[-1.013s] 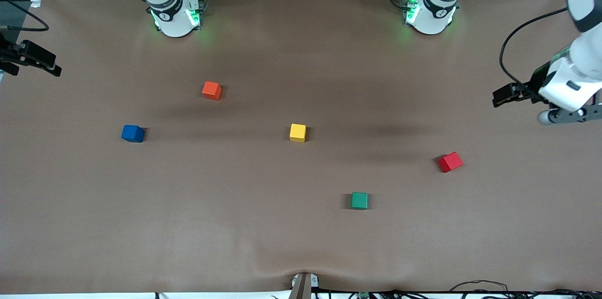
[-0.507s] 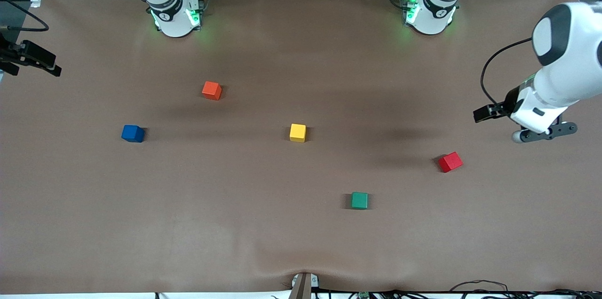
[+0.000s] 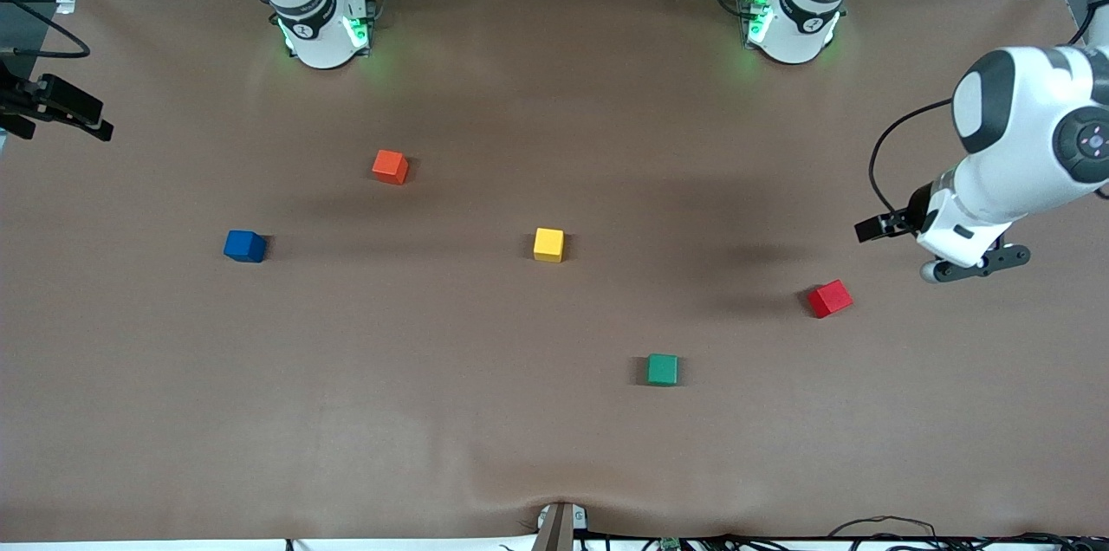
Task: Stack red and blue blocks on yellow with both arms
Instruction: 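Move the left gripper down toward the red cube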
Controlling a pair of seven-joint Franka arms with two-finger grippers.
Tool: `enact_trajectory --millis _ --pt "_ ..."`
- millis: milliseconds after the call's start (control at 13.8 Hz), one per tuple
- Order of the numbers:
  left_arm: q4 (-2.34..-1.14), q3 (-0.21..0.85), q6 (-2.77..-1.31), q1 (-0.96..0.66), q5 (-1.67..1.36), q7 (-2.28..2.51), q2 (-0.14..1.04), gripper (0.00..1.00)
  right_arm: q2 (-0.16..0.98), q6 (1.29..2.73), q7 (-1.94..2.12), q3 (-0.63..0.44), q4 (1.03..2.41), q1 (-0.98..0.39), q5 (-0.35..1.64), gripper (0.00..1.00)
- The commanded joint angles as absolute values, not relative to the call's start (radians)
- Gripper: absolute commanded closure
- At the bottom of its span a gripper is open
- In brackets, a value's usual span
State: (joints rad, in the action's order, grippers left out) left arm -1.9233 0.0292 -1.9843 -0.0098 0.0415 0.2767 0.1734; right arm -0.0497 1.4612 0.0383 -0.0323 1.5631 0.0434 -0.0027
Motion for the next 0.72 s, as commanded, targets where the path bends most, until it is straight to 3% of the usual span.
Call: enact_trajectory --millis 0,651 --pt "-1.927 0.032 -2.019 -0.005 0.028 0.305 0.201 0.00 -0.072 1.459 0.028 -0.031 1.582 0.048 0.012 0.00" --pt "-1.922 0.032 -2.123 -0.006 0.038 0.364 0.308 0.00 -0.072 1.459 0.028 -0.032 1.582 0.048 0.012 0.00"
